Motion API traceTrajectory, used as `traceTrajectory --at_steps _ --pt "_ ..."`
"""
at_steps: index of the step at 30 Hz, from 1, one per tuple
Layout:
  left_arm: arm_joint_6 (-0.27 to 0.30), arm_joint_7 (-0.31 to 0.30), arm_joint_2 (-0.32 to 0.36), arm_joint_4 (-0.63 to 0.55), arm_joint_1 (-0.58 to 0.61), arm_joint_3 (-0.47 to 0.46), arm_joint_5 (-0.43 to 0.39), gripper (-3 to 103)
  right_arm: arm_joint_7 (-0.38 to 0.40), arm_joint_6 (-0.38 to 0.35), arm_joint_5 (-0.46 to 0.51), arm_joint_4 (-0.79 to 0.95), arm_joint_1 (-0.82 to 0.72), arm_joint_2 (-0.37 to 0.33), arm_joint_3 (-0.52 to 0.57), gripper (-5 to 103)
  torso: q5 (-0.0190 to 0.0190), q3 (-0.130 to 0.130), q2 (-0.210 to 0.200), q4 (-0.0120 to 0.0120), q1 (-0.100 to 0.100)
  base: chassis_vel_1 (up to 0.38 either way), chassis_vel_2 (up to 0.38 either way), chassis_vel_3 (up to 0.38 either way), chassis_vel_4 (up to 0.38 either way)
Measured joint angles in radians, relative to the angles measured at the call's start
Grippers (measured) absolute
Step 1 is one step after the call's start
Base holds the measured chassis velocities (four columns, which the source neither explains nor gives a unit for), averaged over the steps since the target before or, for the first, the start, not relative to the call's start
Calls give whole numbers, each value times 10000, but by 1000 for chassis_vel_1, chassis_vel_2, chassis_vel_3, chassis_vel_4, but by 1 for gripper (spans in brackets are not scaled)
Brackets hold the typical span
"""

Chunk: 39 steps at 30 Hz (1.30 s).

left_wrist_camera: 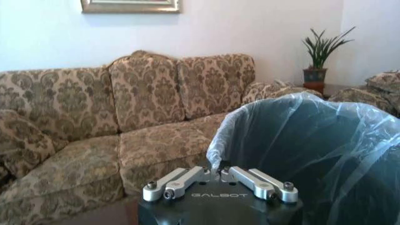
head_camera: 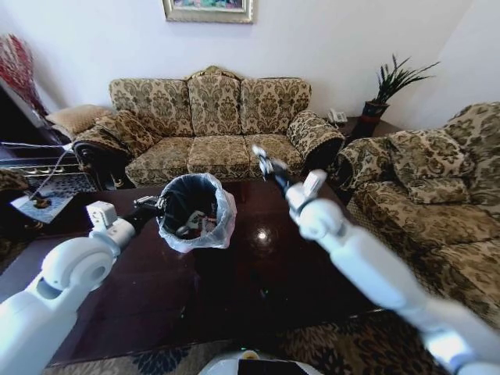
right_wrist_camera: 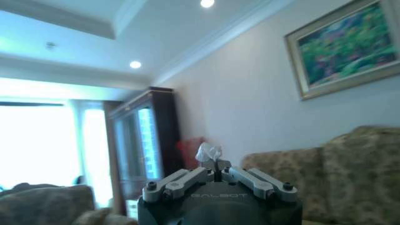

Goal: Move to the front of the table and place the trash on the table into the trash bin.

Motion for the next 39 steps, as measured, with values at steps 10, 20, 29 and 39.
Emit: traceTrajectory --at_steps 10,20,29,39 --pt "5 -12 5 -98 30 -145 -127 3 52 -1396 -263 737 543 43 -2465 -2 3 0 0 -3 -1 0 0 0 0" --pt "33 -25 -105 -144 28 -170 -158 3 195 -1930 -624 710 472 143 -2563 35 -4 0 0 4 -1 0 0 0 0" --pt "47 -30 -173 -148 23 -206 -167 3 649 -1546 -730 636 486 246 -2217 68 -3 0 0 1 -1 0 0 0 0" --pt "46 -151 -797 -436 30 -773 -364 3 2361 -977 -2211 633 -1242 -793 -635 98 2 -1 0 2 -1 0 0 0 0"
